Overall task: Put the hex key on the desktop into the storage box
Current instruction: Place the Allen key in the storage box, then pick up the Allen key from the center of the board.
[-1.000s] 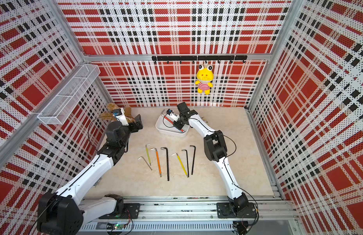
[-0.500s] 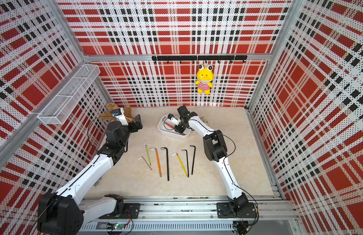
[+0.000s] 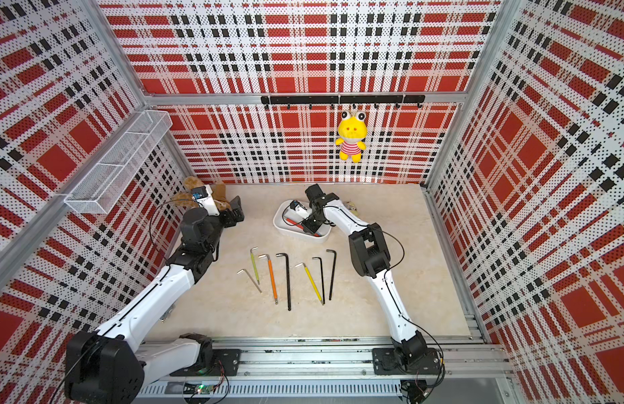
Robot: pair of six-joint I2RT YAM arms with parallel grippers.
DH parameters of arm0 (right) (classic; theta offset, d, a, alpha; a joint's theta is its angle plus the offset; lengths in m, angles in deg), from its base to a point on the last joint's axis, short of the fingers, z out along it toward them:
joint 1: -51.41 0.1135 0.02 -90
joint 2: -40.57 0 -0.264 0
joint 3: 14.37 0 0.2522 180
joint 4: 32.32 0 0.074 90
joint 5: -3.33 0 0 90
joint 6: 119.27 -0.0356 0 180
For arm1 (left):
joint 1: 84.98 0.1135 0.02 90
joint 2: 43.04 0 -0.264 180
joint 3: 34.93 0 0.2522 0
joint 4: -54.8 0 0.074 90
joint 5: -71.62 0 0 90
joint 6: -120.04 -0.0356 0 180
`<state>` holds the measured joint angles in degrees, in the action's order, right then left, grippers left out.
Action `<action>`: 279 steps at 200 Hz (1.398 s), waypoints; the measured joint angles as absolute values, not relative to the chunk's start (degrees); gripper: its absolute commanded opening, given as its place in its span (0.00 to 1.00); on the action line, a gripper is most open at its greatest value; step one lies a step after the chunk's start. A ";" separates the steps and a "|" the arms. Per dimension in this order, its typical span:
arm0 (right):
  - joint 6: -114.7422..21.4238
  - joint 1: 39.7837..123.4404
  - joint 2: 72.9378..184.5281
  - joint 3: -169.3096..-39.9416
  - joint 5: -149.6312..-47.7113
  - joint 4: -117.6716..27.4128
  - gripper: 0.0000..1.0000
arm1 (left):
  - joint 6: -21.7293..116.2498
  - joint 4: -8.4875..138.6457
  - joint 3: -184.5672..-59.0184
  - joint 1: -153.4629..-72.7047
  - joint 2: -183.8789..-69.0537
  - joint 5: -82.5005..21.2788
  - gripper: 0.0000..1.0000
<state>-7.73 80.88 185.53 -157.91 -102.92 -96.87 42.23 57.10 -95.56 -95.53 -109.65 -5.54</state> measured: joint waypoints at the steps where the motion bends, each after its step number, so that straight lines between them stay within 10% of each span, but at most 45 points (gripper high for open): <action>1: -7.71 80.88 185.56 -157.91 -102.90 -96.89 0.00 | 42.23 57.10 -95.56 -95.53 -109.65 -5.58 0.99; 27: -8.19 80.88 185.56 -157.93 -102.27 -97.63 0.00 | 42.27 57.10 -95.56 -95.49 -109.65 -5.85 0.99; 60: -8.96 80.91 185.56 -157.91 -101.44 -97.43 0.36 | 42.44 57.10 -95.56 -95.40 -109.62 -5.98 0.99; 128: -12.54 81.26 182.34 -152.69 -96.41 -88.82 0.58 | 42.68 57.10 -95.56 -95.42 -109.41 -5.98 0.99; 279: -49.26 82.00 138.96 -115.95 -72.00 -87.14 0.67 | 43.12 56.40 -95.56 -95.95 -110.08 -7.88 0.99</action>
